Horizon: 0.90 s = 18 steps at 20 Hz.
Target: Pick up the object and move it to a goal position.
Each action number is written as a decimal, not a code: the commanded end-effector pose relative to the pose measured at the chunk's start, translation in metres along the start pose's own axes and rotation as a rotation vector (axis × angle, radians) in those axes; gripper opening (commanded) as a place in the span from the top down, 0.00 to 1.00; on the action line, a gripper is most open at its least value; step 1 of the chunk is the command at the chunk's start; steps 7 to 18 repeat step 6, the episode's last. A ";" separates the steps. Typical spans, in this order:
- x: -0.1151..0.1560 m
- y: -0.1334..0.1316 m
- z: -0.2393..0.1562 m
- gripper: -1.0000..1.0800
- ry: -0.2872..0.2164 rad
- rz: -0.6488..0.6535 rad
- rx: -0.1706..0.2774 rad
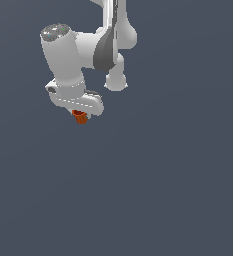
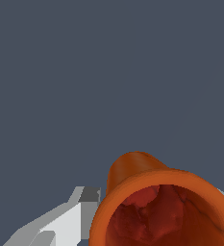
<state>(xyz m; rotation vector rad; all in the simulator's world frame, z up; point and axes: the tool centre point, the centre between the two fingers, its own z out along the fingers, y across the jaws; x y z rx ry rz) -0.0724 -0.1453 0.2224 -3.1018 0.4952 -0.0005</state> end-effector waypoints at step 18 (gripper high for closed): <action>0.002 0.002 -0.003 1.00 0.000 -0.001 0.000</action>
